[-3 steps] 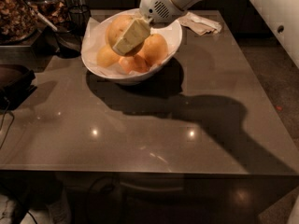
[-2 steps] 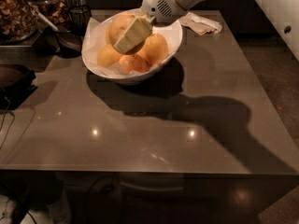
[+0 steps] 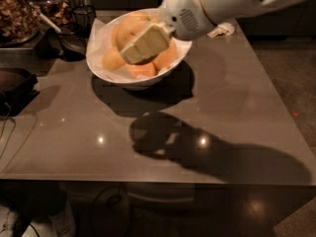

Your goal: Pick orange from white bowl

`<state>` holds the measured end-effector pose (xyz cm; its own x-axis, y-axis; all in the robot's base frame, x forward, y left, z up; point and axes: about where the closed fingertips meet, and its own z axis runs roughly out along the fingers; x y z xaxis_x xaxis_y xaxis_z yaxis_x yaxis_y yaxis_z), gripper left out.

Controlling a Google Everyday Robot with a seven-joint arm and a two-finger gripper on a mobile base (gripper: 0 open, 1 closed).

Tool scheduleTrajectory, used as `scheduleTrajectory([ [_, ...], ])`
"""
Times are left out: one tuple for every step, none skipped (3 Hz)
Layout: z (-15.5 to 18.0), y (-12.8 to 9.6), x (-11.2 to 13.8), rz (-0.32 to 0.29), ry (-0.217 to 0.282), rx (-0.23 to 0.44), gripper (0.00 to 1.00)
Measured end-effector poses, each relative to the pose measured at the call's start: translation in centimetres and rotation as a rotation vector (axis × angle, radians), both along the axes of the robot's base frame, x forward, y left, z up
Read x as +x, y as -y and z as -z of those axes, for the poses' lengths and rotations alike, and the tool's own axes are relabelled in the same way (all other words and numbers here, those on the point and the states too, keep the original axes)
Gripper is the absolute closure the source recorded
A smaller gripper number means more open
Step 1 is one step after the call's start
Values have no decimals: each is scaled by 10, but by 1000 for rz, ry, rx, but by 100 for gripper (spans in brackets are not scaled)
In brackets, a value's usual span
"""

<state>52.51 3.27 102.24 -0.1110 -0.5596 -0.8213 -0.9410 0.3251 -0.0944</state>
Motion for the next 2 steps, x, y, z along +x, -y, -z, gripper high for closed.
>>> scheduleTrajectory([
  [7,16,-39,98,2,16,100],
  [16,24,-44,118,-12,6,100],
])
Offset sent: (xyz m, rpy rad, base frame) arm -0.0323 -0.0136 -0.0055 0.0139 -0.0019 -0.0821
